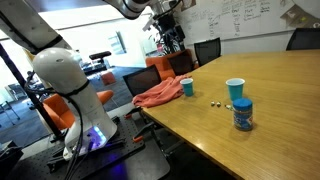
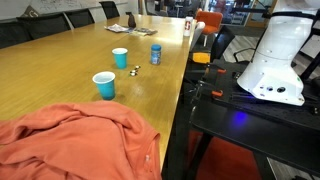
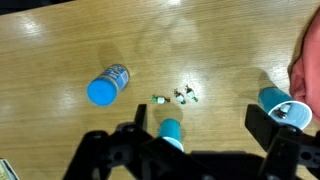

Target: Pour the contents in the blue cup on the left into the cup on the right

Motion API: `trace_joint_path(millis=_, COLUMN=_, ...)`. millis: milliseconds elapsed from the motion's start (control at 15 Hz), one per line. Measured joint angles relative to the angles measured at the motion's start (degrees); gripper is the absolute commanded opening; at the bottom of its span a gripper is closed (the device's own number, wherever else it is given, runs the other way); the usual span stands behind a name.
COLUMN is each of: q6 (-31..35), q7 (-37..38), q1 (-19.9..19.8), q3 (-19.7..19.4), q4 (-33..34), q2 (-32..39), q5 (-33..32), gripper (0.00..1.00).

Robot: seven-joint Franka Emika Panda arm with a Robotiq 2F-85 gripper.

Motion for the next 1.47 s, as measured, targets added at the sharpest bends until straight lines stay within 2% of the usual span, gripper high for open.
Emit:
trace_joint_path(millis=467, q6=0.51, q7=0.00, q1=2.15, q3=1.33, q4=5.13, q2=4.01, q5=1.24, gripper=1.00)
trace_joint_path(millis=733, q6=0.51, q7=-0.69, q1=3.68, q3=1.37, q4=8.17, q2=7.94, q5=4.56, gripper=1.00)
trace_joint_path(millis=1133, q6=2.68, q7=-3.31, q1=5.94, q3=2.30, q4=11.64, q2=16.27, q5=9.39, gripper=1.00)
trace_joint_path(millis=1467, q6=8.33, q7=-5.32, q1=6.35, q3=4.03, q4=14.44, q2=25.86, q5=12.23, gripper=1.00)
